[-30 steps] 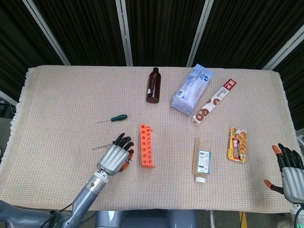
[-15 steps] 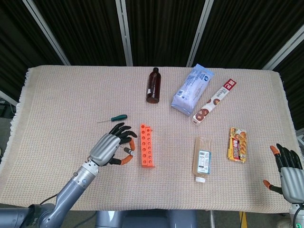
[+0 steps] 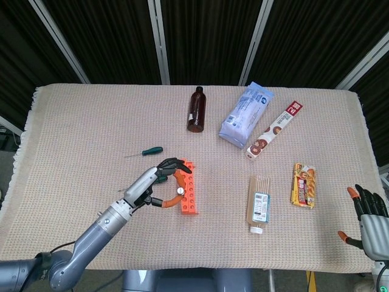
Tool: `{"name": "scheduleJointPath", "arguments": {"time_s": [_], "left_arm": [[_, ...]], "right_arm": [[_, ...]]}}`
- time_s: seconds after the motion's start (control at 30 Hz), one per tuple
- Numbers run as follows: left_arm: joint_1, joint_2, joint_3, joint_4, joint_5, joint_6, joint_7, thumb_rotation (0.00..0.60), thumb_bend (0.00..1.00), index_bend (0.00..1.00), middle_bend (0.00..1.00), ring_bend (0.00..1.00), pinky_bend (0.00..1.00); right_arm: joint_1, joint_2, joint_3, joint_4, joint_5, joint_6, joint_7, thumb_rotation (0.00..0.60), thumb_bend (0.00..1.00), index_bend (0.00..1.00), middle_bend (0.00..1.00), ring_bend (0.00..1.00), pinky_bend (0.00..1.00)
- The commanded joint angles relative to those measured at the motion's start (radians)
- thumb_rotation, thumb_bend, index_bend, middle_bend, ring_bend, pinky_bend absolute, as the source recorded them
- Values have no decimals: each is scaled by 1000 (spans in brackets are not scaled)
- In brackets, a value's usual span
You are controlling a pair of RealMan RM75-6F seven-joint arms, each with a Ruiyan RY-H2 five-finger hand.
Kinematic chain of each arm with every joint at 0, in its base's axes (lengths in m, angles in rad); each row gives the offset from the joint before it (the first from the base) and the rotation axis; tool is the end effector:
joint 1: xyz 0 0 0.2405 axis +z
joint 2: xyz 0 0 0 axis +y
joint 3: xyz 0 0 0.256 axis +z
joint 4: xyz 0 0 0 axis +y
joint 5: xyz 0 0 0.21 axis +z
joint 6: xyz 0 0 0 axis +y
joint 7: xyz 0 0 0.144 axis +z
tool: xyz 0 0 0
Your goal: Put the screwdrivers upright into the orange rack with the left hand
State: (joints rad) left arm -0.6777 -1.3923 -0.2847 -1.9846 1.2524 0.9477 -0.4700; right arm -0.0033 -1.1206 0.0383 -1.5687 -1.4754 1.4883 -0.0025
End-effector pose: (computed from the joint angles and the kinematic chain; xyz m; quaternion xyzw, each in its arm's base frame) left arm -0.0479 0.2777 0.0334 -0.5307 -0.6423 -0.5509 0.0480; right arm -0.3378 -0.1501 0.1634 0.5770 -0.4077 0.3435 0.6187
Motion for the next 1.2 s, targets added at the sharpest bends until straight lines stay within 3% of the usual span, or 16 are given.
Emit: {"name": "scheduleJointPath", "arguments": {"time_s": [0.03, 0.6, 1.2], "left_arm": [[-4, 10, -22, 28, -15, -38, -81, 600, 423, 678, 247, 87, 0], [-9, -8, -11, 88, -19, -86, -198, 600, 424, 677, 247, 79, 0], [-26, -19, -27, 97, -56, -86, -172, 600, 424, 677, 247, 73, 0]], "right_arm": [[3, -2, 1, 2, 2, -6, 0, 600, 25, 63, 0, 0, 0], [6, -1, 3, 2, 13, -14, -2, 600, 25, 65, 0, 0, 0], [5, 2, 5, 3, 22, -18, -1, 600, 25, 68, 0, 0, 0]]}}
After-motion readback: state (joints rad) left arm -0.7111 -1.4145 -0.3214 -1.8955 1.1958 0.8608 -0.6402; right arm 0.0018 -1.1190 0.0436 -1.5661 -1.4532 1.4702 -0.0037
